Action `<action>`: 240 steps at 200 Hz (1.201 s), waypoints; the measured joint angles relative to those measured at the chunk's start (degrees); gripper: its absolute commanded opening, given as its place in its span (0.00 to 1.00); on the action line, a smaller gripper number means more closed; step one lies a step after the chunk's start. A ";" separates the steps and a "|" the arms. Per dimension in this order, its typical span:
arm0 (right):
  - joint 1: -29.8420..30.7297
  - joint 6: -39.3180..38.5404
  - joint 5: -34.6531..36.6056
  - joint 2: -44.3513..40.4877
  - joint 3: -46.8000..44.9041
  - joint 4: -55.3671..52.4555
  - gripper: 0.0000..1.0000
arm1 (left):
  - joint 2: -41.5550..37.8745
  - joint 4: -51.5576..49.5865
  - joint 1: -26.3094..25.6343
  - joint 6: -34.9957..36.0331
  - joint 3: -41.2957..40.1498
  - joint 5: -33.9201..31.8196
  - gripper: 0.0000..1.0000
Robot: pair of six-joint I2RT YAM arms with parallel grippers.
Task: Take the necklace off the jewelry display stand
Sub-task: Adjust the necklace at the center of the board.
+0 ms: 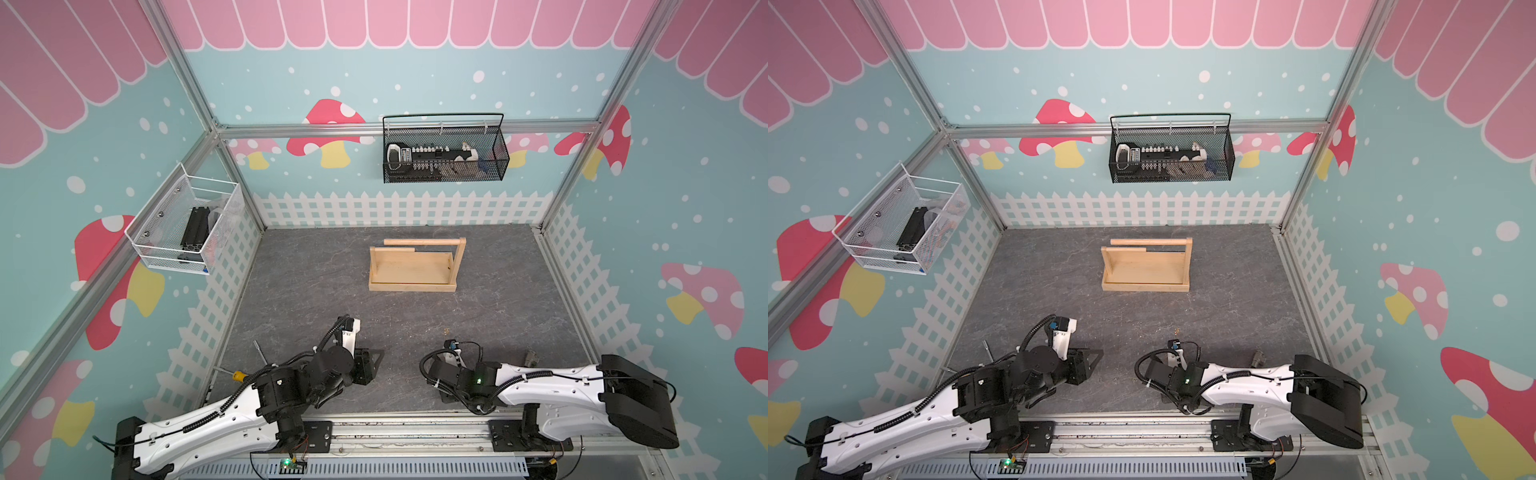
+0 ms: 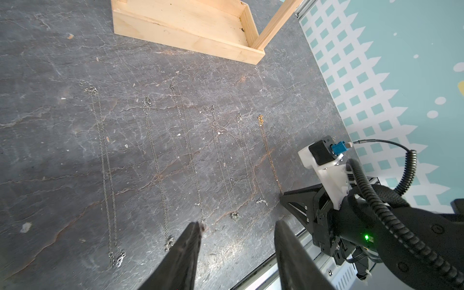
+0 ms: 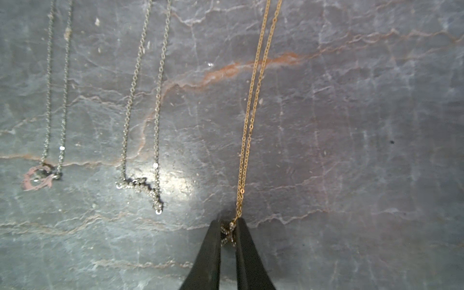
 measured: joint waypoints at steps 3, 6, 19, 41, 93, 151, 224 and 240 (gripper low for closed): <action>0.04 0.04 0.02 -0.02 -0.02 -0.02 0.17 | -0.02 -0.02 0.00 -0.02 -0.04 0.00 0.49; 0.09 0.15 0.04 -0.04 -0.04 -0.02 0.18 | -0.09 -0.04 0.00 -0.07 -0.13 0.00 0.49; 0.20 0.63 0.20 -0.13 -0.15 -0.13 0.25 | -0.37 -0.22 0.00 -0.20 -0.50 0.00 0.50; 0.39 0.48 0.33 -0.59 -0.37 -0.20 0.33 | -1.18 -0.37 0.00 -0.37 -0.98 0.00 0.51; 0.39 -3.13 2.75 -3.78 3.76 -6.32 0.37 | -3.50 -1.05 0.00 -0.76 -1.53 -0.02 0.59; -1.70 -9.16 10.03 -14.03 19.30 -16.24 0.37 | -5.11 -1.49 0.00 -1.22 -1.86 -0.87 0.61; -6.29 -13.70 11.72 -20.76 17.62 -20.94 0.37 | -4.26 -1.14 0.00 -1.27 -2.56 -1.53 0.62; -7.13 -14.80 10.29 -19.82 15.72 -20.33 0.37 | -2.62 -0.79 0.00 -1.22 -2.56 -1.51 0.62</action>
